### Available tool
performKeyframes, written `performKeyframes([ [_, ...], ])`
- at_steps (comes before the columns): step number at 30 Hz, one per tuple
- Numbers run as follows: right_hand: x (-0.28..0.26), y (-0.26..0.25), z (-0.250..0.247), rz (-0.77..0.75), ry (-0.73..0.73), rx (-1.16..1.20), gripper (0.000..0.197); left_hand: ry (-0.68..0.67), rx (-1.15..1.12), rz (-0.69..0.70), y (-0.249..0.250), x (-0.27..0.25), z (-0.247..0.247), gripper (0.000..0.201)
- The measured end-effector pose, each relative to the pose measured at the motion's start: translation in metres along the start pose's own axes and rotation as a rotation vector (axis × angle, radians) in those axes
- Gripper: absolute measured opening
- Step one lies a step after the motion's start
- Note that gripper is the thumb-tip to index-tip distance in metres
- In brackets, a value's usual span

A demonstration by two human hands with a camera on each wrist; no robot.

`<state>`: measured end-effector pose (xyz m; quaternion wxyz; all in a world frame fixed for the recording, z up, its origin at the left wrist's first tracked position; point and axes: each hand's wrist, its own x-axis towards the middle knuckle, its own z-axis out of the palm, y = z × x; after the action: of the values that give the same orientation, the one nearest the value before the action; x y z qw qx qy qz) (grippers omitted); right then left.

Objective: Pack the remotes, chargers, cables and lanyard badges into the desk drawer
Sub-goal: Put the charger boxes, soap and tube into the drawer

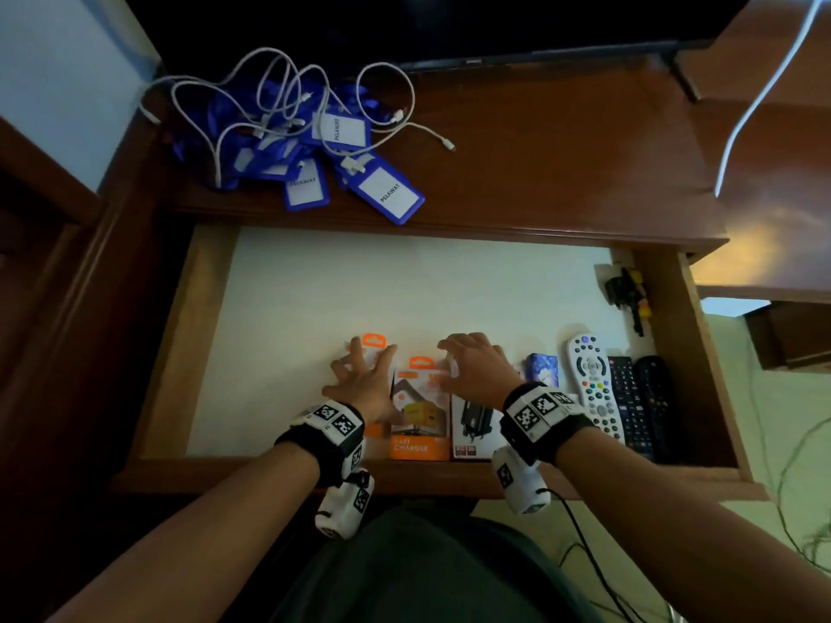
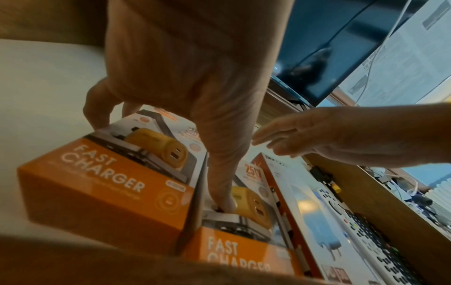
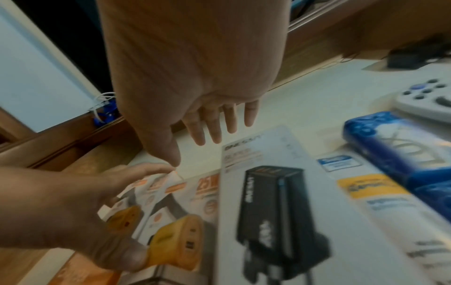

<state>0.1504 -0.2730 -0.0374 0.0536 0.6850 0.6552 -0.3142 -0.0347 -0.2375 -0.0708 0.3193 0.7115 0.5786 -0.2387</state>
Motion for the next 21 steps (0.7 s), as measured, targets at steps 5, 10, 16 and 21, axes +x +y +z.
performKeyframes([
  [5,0.019,-0.023,0.011,-0.097,-0.146,-0.102,0.060,0.083,-0.136,0.030,-0.017,0.001,0.002,0.094],
  [10,0.020,-0.025,0.016,-0.128,-0.174,-0.178,0.045,0.124,-0.239,0.043,-0.042,0.000,-0.001,0.077],
  [16,0.015,-0.009,0.000,-0.068,0.060,-0.031,0.043,0.074,-0.258,0.005,-0.045,-0.008,0.005,0.076],
  [21,0.008,0.013,-0.001,0.053,0.010,-0.058,0.042,0.006,-0.253,-0.080,-0.044,-0.014,0.011,0.094],
])
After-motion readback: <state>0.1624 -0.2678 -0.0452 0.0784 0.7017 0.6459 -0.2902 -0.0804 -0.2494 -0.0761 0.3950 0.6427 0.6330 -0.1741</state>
